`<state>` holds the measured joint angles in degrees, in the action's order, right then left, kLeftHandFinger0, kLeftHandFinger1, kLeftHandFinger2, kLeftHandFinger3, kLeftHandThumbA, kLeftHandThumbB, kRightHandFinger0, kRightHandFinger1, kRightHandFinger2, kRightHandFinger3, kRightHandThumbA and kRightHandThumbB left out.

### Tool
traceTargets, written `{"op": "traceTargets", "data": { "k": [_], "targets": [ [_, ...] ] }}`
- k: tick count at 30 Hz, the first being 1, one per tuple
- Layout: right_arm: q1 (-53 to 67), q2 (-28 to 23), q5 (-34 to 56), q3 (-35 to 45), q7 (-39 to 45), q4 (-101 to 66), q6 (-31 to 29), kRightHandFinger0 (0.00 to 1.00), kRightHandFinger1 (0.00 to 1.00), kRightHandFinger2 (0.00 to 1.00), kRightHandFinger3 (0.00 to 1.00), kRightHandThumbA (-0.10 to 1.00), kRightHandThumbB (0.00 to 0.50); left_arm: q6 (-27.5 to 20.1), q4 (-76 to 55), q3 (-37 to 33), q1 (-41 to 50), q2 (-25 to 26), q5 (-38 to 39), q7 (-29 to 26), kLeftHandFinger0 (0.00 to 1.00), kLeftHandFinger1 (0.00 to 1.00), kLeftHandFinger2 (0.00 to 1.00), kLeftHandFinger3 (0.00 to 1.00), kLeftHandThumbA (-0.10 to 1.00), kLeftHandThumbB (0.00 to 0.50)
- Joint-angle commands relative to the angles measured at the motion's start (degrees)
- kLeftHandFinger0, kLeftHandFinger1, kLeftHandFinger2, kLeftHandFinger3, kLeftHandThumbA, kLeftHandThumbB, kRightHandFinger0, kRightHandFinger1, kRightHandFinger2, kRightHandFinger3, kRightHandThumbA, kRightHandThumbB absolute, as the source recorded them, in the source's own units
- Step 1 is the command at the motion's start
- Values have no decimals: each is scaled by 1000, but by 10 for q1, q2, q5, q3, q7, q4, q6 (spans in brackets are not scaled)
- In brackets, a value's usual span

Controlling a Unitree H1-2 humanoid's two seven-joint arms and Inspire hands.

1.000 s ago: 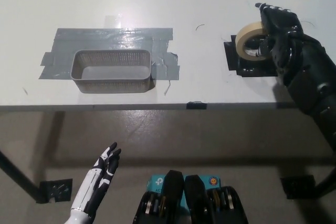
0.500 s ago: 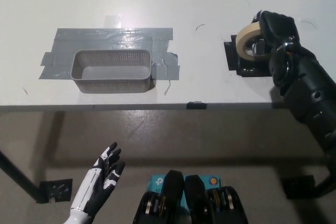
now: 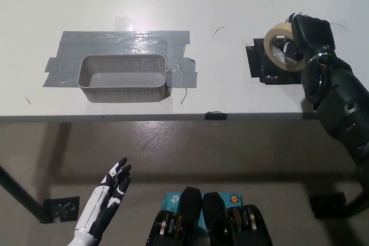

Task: The robot picks the tape placed on the black area with right hand and places it in the small grey container.

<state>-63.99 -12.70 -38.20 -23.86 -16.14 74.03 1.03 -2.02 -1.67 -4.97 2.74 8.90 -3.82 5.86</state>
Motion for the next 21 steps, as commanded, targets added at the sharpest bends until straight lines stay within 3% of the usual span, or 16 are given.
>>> {"op": "traceTargets", "data": {
  "k": [1,2,4,5,7,9,10,12,14,15,16,17,19,20,21],
  "targets": [
    [-47,-7,8,-1,-27,-20,-25,37,453,716,413,-100,251,-5,-17,4,-6,9,6,10,1000,1000,1000,1000,922,150],
    [-50,-6,6,-2,-30,-25,-27,10,438,720,397,-100,240,-7,-16,4,-7,9,4,10,1000,1000,1000,1000,921,148],
    [-54,-1,5,0,-49,-43,-38,28,533,929,422,-100,242,-5,-14,3,-8,8,9,12,1000,1000,1000,1000,919,140],
    [-53,2,11,7,-40,-70,-34,33,589,1000,528,-100,212,-1,-17,3,-7,8,10,13,1000,1000,1000,1000,916,139],
    [-56,6,11,7,-27,-92,-28,97,630,987,770,-100,194,-2,-17,3,-7,9,8,12,1000,1000,1000,1000,917,128],
    [-59,11,4,3,-26,-120,-26,92,605,952,821,-100,199,-6,-17,1,-7,10,3,11,1000,1000,1000,1000,920,121],
    [-63,17,1,1,-23,-133,-23,90,615,979,903,-100,188,-4,-18,2,-7,10,6,12,1000,1000,1000,1000,909,122],
    [-68,28,-3,-3,-26,-157,-29,62,585,948,869,-100,211,-9,-17,1,-9,12,2,12,1000,1000,1000,1000,905,120],
    [-79,40,-12,-11,-19,-162,-17,52,580,953,828,-100,201,-6,-16,1,-10,10,4,12,1000,1000,1000,1000,895,125],
    [-86,52,-14,-14,-17,-163,-9,171,728,1000,830,-100,202,0,-18,0,-10,10,2,11,1000,1000,1000,1000,895,123],
    [-88,55,-13,-15,-16,-164,-5,210,730,975,806,-100,204,1,-19,0,-10,10,1,11,1000,1000,1000,1000,895,123],
    [-97,74,-11,-14,-21,-156,-1,167,607,905,779,-100,211,8,-23,0,-9,10,0,11,1000,1000,1000,1000,892,120],
    [-106,94,-5,-15,-15,-146,-5,84,557,917,779,-100,191,9,-23,-1,-8,10,2,12,1000,1000,1000,1000,884,117],
    [-114,104,-4,-16,-8,-135,1,106,586,946,784,-100,184,9,-23,-1,-9,10,-1,11,1000,1000,1000,1000,883,117],
    [-122,116,-6,-20,-7,-123,5,126,601,948,757,-100,210,9,-24,0,-9,11,1,12,1000,1000,1000,1000,882,116]
  ]
}}
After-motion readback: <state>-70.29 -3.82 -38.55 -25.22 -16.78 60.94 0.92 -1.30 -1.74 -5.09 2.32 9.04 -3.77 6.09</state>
